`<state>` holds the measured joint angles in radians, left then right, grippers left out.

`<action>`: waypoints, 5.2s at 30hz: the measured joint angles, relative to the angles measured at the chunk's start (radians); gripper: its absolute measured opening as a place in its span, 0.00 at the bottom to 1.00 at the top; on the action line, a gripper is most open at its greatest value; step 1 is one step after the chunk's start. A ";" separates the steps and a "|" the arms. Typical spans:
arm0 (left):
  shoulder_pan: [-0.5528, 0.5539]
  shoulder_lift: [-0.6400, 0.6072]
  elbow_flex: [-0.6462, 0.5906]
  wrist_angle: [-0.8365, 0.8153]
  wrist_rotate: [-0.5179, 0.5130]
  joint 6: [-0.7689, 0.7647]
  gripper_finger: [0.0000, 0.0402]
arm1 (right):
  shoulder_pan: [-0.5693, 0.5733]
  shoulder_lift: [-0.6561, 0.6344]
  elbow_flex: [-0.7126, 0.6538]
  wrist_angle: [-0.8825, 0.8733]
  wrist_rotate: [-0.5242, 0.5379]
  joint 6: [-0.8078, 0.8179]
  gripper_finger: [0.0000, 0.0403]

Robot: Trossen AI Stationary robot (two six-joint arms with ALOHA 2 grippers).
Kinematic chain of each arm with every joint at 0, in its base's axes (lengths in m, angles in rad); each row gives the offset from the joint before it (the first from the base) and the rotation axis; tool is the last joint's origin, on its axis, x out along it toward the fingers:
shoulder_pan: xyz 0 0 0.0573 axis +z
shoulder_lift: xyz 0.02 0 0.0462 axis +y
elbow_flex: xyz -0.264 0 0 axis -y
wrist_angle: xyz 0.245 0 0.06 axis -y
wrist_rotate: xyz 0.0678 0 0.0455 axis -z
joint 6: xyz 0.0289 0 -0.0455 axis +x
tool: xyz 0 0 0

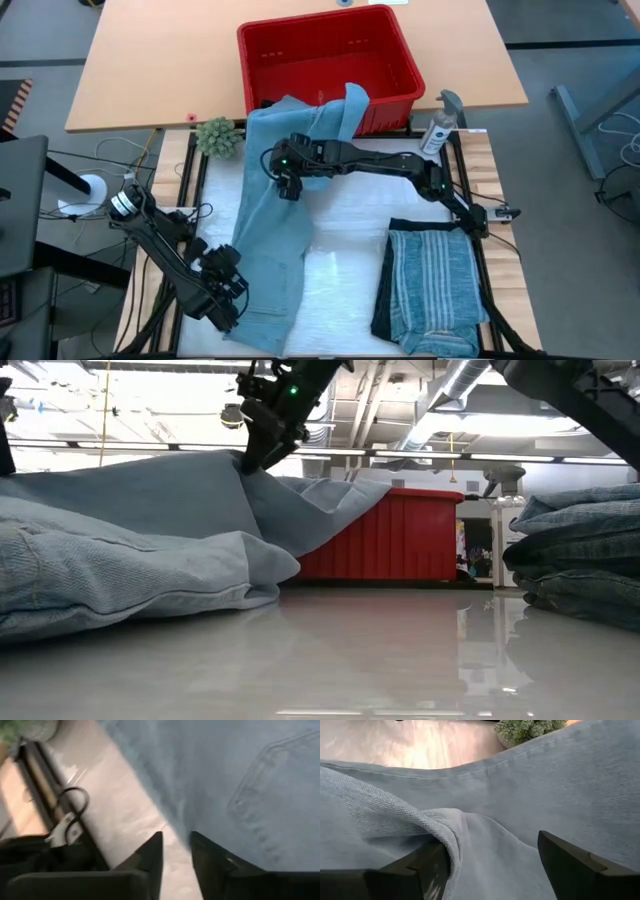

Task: Fold Laundry from Bin
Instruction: Fold the light blue denim pants

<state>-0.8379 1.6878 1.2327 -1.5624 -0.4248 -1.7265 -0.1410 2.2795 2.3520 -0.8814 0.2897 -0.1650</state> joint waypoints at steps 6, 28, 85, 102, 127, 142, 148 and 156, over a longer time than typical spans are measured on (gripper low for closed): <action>-0.033 -0.116 0.040 -0.009 -0.166 -0.087 0.36 | -0.015 0.000 0.000 0.000 -0.001 0.000 0.78; 0.053 -0.155 -0.201 0.414 -0.750 0.072 0.29 | -0.045 -0.001 -0.001 0.000 -0.005 -0.080 0.78; 0.345 -0.413 -0.786 1.066 -0.409 0.476 0.22 | -0.161 -0.114 -0.219 -0.485 0.149 -0.855 0.78; 0.345 -0.413 -0.786 1.065 -0.406 0.467 0.22 | -0.098 -0.115 -0.130 -0.565 0.344 -0.801 0.05; 0.345 -0.412 -0.786 1.113 -0.255 0.489 0.22 | -0.294 -0.111 -0.019 0.412 0.204 -0.785 0.10; 0.345 -0.412 -0.785 1.129 -0.257 0.488 0.22 | -0.322 -0.084 -0.018 0.761 0.239 -0.724 0.73; 0.345 -0.410 -0.785 1.129 -0.250 0.494 0.22 | -0.315 -0.123 0.008 0.794 0.184 -0.749 0.74; 0.345 -0.410 -0.785 1.132 -0.252 0.485 0.22 | -0.305 -0.112 -0.002 0.534 0.215 -0.528 0.72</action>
<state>-0.4931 1.2778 0.4477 -0.4305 -0.6767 -1.2418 -0.4462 2.1678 2.3501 -0.3476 0.5050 -0.6933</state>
